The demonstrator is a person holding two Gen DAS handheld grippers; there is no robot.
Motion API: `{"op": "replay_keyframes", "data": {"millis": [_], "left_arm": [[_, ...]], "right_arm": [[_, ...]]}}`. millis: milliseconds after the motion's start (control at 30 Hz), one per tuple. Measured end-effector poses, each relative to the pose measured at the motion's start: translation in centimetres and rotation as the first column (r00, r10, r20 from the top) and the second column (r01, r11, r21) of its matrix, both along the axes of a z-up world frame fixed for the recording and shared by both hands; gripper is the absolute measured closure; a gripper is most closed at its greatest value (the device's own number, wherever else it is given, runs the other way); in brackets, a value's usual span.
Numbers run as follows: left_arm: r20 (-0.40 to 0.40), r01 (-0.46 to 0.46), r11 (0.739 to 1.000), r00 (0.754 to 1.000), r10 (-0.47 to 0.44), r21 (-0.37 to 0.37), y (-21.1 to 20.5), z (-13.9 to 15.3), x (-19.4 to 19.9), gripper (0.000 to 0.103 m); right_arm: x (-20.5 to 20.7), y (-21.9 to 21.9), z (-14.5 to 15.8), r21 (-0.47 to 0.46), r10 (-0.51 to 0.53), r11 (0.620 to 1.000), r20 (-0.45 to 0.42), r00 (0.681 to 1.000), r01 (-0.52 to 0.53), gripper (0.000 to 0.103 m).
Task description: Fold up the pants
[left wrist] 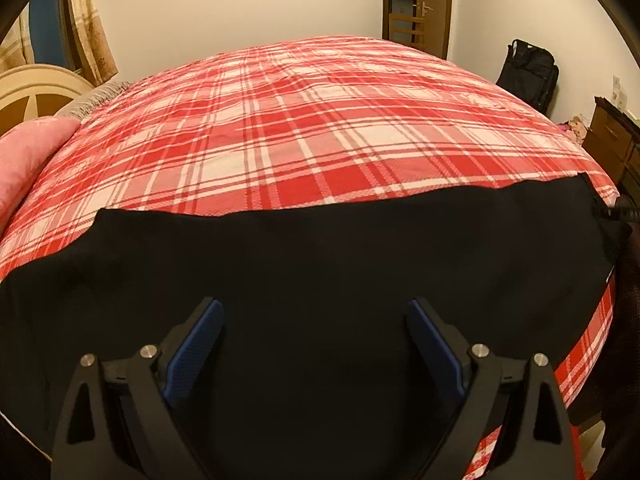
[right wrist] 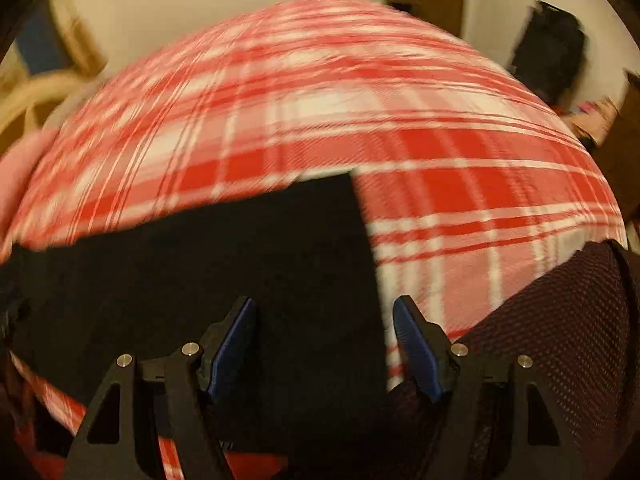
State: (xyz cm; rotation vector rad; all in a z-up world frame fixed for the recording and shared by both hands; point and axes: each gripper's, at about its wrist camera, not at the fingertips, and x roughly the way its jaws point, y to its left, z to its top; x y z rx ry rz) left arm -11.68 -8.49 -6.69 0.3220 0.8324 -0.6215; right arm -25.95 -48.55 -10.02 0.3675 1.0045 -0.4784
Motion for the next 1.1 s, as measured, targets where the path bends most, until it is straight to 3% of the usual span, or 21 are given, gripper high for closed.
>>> {"op": "replay_keyframes", "data": {"millis": [33, 67, 100, 200, 267, 333, 433, 533, 667, 800, 933, 967, 1000, 1067, 1100], "left_arm": [[-0.002, 0.0, 1.0, 1.0, 0.0, -0.002, 0.0, 0.0, 0.1, 0.007], [-0.002, 0.0, 1.0, 1.0, 0.0, -0.003, 0.1, 0.1, 0.1, 0.007], [0.001, -0.001, 1.0, 1.0, 0.001, -0.005, 0.2, 0.1, 0.1, 0.007], [0.005, -0.013, 1.0, 1.0, 0.013, -0.02, 0.9, 0.5, 0.3, 0.007], [0.005, -0.025, 0.999, 1.0, 0.025, -0.032, 1.6, 0.8, 0.7, 0.007], [0.009, -0.04, 0.998, 0.999, 0.041, -0.046, 2.3, 1.2, 1.3, 0.007], [-0.005, -0.089, 0.991, 0.996, 0.089, -0.097, 4.3, 2.1, 2.5, 0.007], [-0.045, -0.161, 0.974, 0.987, 0.155, -0.161, 6.8, 2.6, 4.2, 0.007], [-0.054, -0.221, 0.96, 0.975, 0.215, -0.17, 9.2, 2.3, 5.1, 0.007], [-0.046, -0.267, 0.952, 0.964, 0.263, -0.151, 11.6, 1.8, 5.7, 0.007], [-0.035, -0.3, 0.944, 0.954, 0.298, -0.136, 13.3, 1.5, 6.4, 0.007], [-0.034, -0.306, 0.942, 0.952, 0.304, -0.135, 13.8, 1.4, 6.6, 0.007], [-0.035, -0.312, 0.941, 0.95, 0.31, -0.134, 14.0, 1.2, 6.9, 0.007], [-0.038, -0.318, 0.939, 0.948, 0.315, -0.131, 14.3, 1.0, 7.2, 0.007], [-0.039, -0.319, 0.939, 0.948, 0.316, -0.129, 14.4, 0.9, 7.3, 0.007]], "right_arm": [[0.0, 0.2, 0.1, 0.015, 0.008, 1.0, 0.0, 1.0, -0.008, 0.045], [-0.3, 0.5, 0.3, 0.039, 0.011, 0.999, 0.005, 1.0, -0.011, 0.062], [-0.6, 0.6, 0.5, 0.07, 0.013, 0.997, 0.022, 1.0, -0.014, 0.088], [-1.1, 1.3, 1.1, 0.071, -0.015, 0.997, 0.042, 0.999, 0.012, 0.089], [-1.3, 2.5, 2.9, 0.083, -0.015, 0.996, 0.108, 0.994, 0.006, 0.09], [-0.9, 5.0, 6.3, 0.096, 0.036, 0.994, 0.211, 0.977, -0.058, 0.09], [1.8, 11.0, 10.9, 0.075, 0.197, 0.971, 0.298, 0.934, -0.228, 0.09], [6.1, 17.7, 12.6, 0.082, 0.366, 0.908, 0.325, 0.872, -0.411, 0.09], [12.0, 26.1, 10.0, 0.028, 0.517, 0.838, 0.273, 0.811, -0.544, 0.089], [16.3, 32.7, 4.9, 0.007, 0.61, 0.778, 0.236, 0.757, -0.629, 0.089], [17.5, 36.3, 1.3, -0.073, 0.634, 0.77, 0.204, 0.746, -0.634, 0.085], [17.7, 36.8, 0.7, -0.064, 0.633, 0.77, 0.206, 0.746, -0.635, 0.078], [17.8, 37.1, 0.2, -0.047, 0.63, 0.769, 0.22, 0.745, -0.637, 0.06], [17.4, 37.5, 0.6, 0.003, 0.634, 0.746, 0.302, 0.712, -0.666, 0.039], [17.4, 37.4, 1.0, 0.028, 0.647, 0.719, 0.335, 0.684, -0.694, 0.039]]}}
